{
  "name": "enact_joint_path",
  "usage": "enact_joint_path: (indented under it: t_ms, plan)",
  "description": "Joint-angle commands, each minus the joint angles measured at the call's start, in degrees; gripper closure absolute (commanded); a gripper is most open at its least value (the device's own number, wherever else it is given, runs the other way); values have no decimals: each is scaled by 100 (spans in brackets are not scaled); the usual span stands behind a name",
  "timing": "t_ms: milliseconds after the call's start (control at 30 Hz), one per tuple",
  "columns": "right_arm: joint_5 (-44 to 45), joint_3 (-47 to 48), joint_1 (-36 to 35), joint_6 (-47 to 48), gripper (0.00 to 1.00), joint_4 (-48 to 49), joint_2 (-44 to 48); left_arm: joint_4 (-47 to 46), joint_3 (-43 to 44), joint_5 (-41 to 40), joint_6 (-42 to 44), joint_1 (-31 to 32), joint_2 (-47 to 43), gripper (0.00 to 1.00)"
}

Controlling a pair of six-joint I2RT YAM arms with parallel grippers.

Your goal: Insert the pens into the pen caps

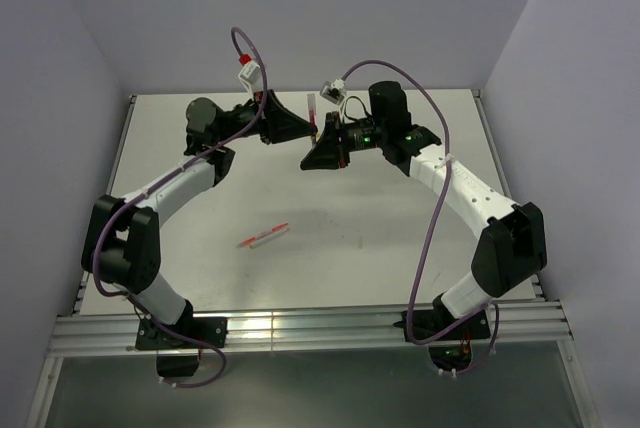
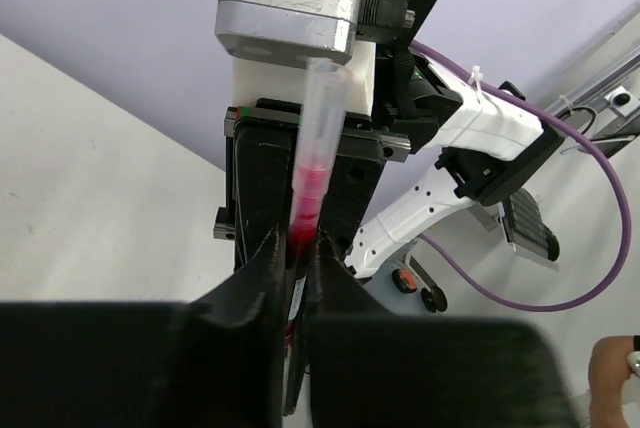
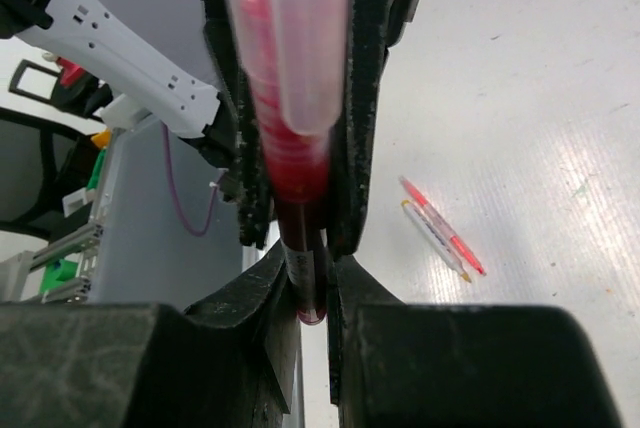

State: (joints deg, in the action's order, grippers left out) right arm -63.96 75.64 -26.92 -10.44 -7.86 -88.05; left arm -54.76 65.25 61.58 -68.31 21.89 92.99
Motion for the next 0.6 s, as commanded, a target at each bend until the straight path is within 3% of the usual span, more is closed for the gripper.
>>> enact_joint_path:
  t_ms: [0,100,133,167,233,267,300,333,367,400,433,500,567]
  plan:
    - [-55,65,-33,-73,100,267,148,-325,128,56,2,35,-114,96]
    - [15,21,-42,-46,100,250,139,24,137,-14,89,43,-149,100]
    - [76,30,-42,-37,94,224,130,227,154,-49,334,9,-176,100]
    - [155,48,-24,67,68,110,130,464,198,-93,510,-9,-202,100]
    - [217,65,28,234,46,-189,191,1604,312,-138,1376,-201,-307,100]
    - [331,48,107,296,28,-407,235,2418,626,-320,1904,-298,-343,100]
    - [384,-4,169,392,19,-523,279,3314,864,-557,2579,-404,-421,100]
    - [428,-49,248,559,13,-637,384,5002,1110,-777,4074,-596,-431,100]
    - [498,-84,327,612,7,-821,437,5715,1547,-1223,4829,-650,-440,100]
    - [534,-189,528,674,6,-892,481,6323,1752,-1480,5584,-703,-387,100]
    - [578,-242,651,770,5,-971,560,7686,1980,-1709,7280,-730,-300,100]
    - [665,-400,1063,824,5,-1103,648,8715,2684,-2697,9211,-747,59,100]
    - [710,-488,1363,911,5,-1252,728,9560,3078,-3264,10149,-905,324,100]
